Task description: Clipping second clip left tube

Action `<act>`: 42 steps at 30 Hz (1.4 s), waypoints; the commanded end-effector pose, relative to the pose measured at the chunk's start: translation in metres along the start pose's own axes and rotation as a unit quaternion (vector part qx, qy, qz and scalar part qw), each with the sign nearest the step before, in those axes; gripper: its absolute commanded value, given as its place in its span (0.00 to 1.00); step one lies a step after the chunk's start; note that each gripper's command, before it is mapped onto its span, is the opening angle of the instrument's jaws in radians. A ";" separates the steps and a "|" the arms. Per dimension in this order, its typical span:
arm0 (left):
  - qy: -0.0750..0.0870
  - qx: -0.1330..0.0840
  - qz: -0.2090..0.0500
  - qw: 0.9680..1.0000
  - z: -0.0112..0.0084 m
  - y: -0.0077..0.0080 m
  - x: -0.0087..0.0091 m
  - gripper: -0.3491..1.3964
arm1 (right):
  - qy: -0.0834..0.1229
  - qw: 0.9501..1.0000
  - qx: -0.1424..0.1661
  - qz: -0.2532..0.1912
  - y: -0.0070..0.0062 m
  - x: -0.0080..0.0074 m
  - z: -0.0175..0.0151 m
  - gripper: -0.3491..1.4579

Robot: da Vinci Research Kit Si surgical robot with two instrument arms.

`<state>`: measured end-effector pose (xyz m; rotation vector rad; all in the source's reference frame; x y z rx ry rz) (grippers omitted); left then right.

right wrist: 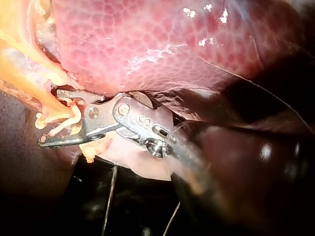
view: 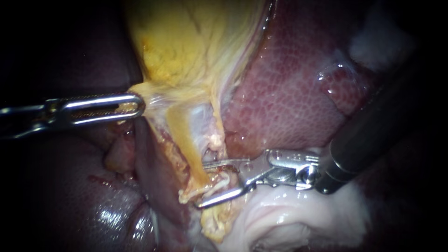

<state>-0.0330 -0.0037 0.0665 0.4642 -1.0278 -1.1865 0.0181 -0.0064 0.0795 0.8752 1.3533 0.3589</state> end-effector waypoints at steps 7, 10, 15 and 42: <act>0.000 0.001 0.000 1.000 0.0003 0.0010 0.0000 0.00 | 0.000 1.000 0.026 0.007 -0.0014 0.0004 0.0009 0.52; 0.000 0.001 0.000 1.000 0.0005 0.0016 -0.0001 0.00 | -0.002 0.999 0.033 0.007 -0.0018 0.0004 0.0016 0.52; 0.000 0.001 0.000 1.000 0.0009 0.0020 -0.0001 0.00 | -0.005 0.999 0.039 0.009 -0.0015 -0.0005 0.0033 0.52; -0.002 -0.003 0.000 1.000 0.0012 0.0012 0.0002 0.00 | -0.015 0.996 0.073 0.039 -0.0002 -0.0015 0.0032 0.00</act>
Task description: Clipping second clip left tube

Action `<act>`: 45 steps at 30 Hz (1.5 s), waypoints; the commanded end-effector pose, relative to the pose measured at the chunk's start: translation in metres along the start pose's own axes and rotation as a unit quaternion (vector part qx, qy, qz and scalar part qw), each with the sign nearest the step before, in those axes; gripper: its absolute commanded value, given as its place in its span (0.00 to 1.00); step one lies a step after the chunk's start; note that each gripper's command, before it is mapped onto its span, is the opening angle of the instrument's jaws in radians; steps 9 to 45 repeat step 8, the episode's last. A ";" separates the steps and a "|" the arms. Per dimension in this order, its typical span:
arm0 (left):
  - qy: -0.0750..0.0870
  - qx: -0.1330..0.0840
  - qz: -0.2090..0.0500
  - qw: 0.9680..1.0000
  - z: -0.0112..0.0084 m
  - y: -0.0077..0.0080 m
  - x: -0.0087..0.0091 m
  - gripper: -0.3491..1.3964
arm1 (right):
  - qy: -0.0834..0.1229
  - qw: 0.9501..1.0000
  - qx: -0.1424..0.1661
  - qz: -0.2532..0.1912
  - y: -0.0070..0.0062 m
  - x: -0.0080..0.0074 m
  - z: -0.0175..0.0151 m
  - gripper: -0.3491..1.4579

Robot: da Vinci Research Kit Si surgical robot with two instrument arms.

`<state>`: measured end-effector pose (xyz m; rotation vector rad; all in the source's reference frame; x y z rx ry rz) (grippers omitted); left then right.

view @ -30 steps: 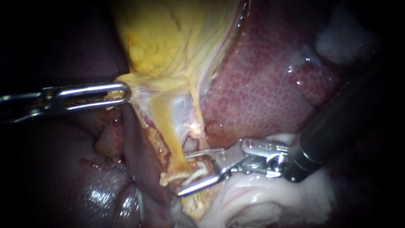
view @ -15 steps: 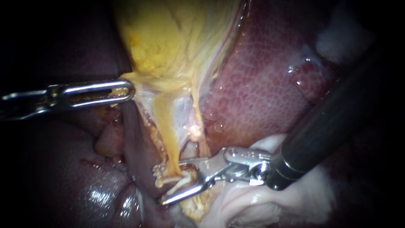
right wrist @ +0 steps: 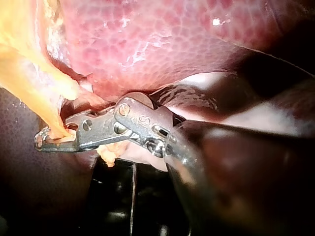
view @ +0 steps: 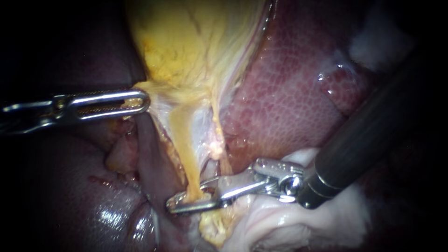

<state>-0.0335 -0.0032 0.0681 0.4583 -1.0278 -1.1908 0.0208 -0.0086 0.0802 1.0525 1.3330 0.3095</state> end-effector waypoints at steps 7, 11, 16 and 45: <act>0.000 0.000 0.000 1.000 0.0000 0.0000 0.0000 0.00 | 0.000 1.000 0.000 0.000 0.0003 -0.0002 -0.0003 0.00; 0.000 0.000 0.000 1.000 0.0000 0.0000 0.0000 0.00 | 0.000 1.000 0.000 0.003 0.0004 -0.0002 -0.0004 0.00; 0.000 0.000 0.000 1.000 0.0000 0.0000 0.0000 0.00 | 0.000 1.000 0.000 0.003 0.0004 -0.0002 -0.0004 0.00; 0.000 0.000 0.000 1.000 0.0000 0.0000 0.0000 0.00 | 0.000 1.000 0.000 0.003 0.0004 -0.0002 -0.0004 0.00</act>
